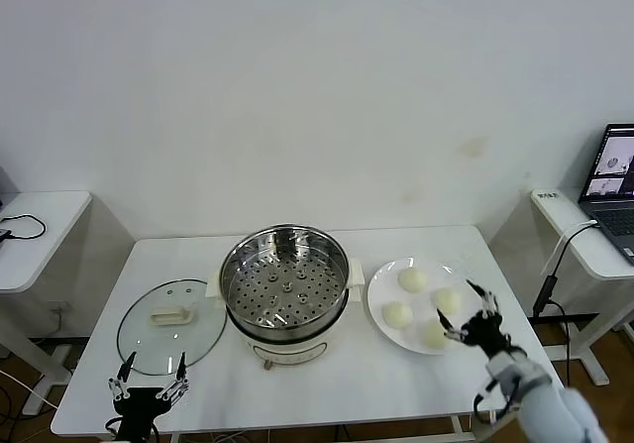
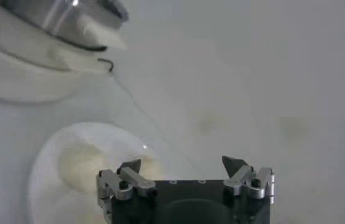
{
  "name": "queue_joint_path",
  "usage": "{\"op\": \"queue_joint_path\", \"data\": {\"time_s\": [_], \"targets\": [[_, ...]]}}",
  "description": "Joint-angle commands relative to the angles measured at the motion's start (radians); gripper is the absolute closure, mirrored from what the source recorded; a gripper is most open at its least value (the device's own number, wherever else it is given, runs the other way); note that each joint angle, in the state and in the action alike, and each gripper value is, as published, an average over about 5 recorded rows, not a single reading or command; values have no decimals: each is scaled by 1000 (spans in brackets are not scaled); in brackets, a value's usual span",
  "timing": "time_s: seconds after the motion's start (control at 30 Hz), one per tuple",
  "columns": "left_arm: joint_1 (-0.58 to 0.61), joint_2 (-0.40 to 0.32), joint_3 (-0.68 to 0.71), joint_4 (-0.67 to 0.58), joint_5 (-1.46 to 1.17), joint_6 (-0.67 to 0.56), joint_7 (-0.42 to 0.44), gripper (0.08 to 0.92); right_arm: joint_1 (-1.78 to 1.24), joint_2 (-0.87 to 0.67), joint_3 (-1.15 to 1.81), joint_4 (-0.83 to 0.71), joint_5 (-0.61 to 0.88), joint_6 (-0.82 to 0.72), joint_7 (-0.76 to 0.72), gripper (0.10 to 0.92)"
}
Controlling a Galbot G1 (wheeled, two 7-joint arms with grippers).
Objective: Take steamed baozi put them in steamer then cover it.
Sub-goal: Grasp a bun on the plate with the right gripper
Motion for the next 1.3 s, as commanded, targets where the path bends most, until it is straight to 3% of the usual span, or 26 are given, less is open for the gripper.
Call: {"op": "queue_joint_path", "data": {"time_s": [0.03,0.27,0.5,0.83,1.3], "targets": [[-13,-5,1,-1,41,13,6,177,545,-268,-405,-185,32,-38,-305,203],[-7,-8,1,-3,49,13,9,177,997,-238,-891,-394,146,-68,-501,203],[-4,-11,-4,-13,53,14,10,177,1168,-93,-1116,-579,165,-63,-594,203],[-5,-15,-15,-16,47,15,9,177,1167,83,-1154,-803,109,-50,-635,203],[-11,-3,-39,-10,47,14,15,177,1129,249,-1116,-992,43,-48,-605,202]]}}
